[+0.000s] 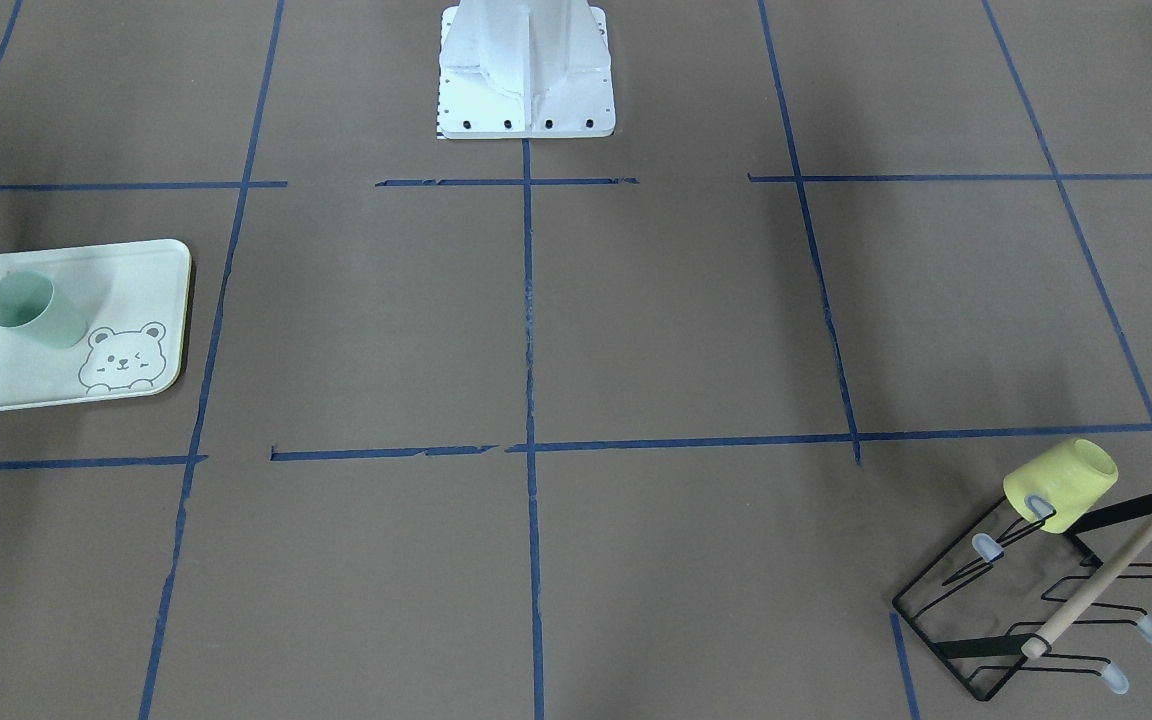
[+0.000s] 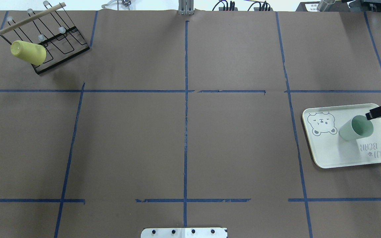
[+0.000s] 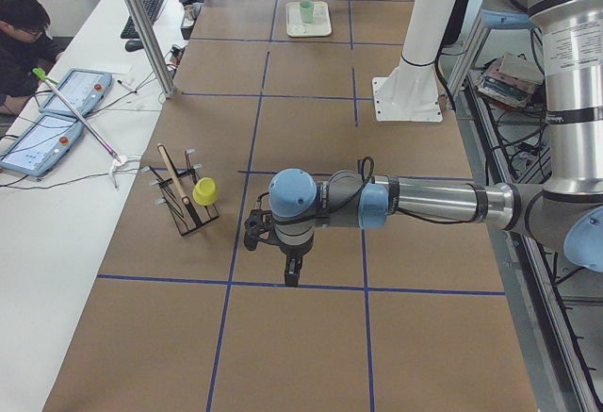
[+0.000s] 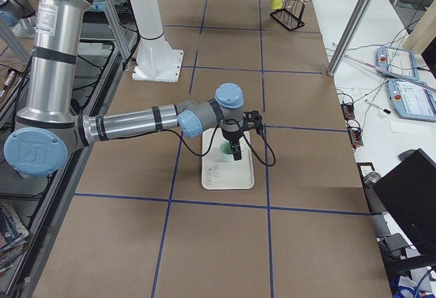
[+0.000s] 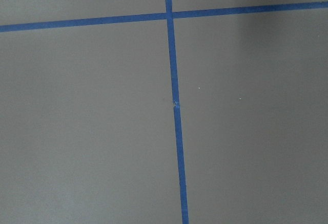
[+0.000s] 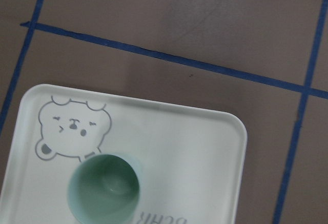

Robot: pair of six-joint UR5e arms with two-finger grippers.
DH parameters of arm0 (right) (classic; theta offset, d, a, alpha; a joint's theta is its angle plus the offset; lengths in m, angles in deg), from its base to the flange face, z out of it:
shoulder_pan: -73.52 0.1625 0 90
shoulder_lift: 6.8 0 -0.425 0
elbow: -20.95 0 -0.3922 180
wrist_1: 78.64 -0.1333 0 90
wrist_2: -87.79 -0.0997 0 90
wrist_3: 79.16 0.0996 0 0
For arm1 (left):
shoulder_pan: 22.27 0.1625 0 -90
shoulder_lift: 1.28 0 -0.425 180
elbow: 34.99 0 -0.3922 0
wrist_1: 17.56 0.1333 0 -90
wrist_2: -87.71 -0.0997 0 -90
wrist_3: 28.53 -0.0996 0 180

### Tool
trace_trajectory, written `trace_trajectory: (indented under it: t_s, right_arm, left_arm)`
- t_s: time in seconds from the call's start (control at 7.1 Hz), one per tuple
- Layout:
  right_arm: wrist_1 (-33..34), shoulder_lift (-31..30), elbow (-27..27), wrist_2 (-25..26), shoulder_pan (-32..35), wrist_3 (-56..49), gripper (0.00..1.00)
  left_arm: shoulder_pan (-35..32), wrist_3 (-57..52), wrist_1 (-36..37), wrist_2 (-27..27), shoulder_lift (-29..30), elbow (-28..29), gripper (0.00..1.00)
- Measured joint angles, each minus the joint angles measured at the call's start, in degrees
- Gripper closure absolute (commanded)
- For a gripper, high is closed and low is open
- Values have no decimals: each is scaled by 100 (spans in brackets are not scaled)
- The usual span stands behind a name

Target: Left arm grabs green cup and hands to right arm on tray

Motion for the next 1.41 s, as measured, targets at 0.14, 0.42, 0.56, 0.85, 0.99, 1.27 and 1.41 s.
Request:
trace_trajectory:
  t_s: [0.14, 0.42, 0.56, 0.85, 0.99, 1.27, 1.41]
  right_arm:
    - [586, -85, 72, -53, 441, -823, 0]
    - [1060, -411, 24, -136, 780, -1501, 0]
    - [1103, -483, -32, -180, 859, -1569, 0]
    - [1121, -513, -89, -208, 976, -1597, 0]
    - [1122, -512, -100, -214, 995, -1600, 0]
    - [1122, -498, -104, -221, 1002, -1600, 0]
    - [1123, -495, -102, -224, 1004, -1601, 0]
  left_arm:
    - [-1, -3, -8, 2, -1, -4, 0]
    - [-5, 4, -113, -5, -30, 31, 0]
    - [-4, 12, -142, -30, -64, 50, 0]
    - [2, 14, -146, -58, -89, 78, 0]
    - [2, 13, -138, -62, -91, 108, 0]
    - [3, 16, -137, -63, -98, 126, 0]
    - [3, 16, -139, -63, -96, 127, 0]
